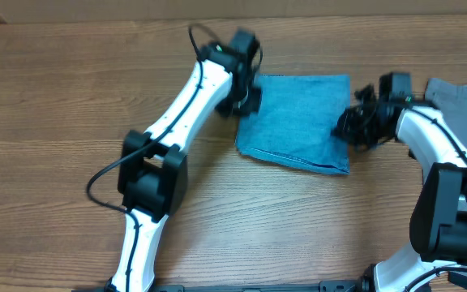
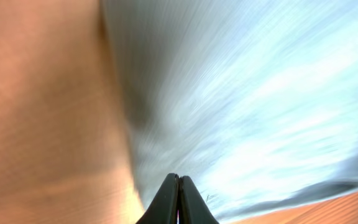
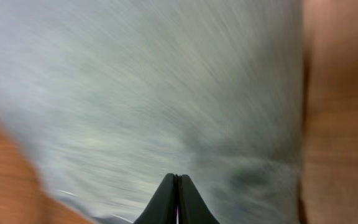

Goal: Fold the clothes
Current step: 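Lift both grippers off the folded jeans square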

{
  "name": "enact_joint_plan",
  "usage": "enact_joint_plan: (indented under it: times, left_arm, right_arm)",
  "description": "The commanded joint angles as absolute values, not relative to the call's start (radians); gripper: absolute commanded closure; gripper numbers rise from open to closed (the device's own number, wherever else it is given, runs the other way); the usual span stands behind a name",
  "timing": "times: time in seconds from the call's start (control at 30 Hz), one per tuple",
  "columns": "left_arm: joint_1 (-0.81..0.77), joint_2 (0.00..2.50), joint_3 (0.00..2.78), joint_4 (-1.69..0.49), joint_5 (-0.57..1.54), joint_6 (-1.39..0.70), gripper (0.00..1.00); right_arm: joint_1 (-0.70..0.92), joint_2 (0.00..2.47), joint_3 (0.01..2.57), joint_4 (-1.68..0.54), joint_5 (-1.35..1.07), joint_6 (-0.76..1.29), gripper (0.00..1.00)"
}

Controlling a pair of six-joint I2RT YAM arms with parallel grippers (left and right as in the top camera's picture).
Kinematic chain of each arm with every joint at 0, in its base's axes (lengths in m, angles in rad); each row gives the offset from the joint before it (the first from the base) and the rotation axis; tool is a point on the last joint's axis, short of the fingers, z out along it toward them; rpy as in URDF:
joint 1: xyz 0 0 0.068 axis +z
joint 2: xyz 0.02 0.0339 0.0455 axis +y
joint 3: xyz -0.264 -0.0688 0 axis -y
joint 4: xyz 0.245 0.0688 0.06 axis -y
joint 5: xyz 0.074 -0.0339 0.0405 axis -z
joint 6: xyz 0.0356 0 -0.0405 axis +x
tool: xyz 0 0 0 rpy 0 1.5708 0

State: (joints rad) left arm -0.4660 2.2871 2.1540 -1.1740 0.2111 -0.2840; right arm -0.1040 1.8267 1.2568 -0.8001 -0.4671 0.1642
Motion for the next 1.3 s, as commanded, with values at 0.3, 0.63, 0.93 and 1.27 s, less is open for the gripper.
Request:
enact_joint_plan:
  times: [0.3,0.63,0.93,1.27]
  left_arm:
    - [-0.464,2.284,2.310,-0.978,0.052,-0.296,0.96]
    - [-0.463,2.620,2.310,-0.884,0.057,-0.336,0.96]
    - [-0.454,2.599,2.381,-0.895,0.041,-0.278,0.96]
    - [-0.398,2.321,2.602,-1.060,0.046,-0.293,0.87]
  right_arm:
    - [-0.101,1.782,1.498,-0.746,-0.341,0.221,0.96]
    - [-0.062,2.094,1.491,-0.621,-0.341,0.217,0.96]
    - [-0.059,2.267,1.491,-0.633,-0.342,0.217,0.96]
    - [-0.059,1.975,1.688,-0.784,-0.382,0.209,0.94]
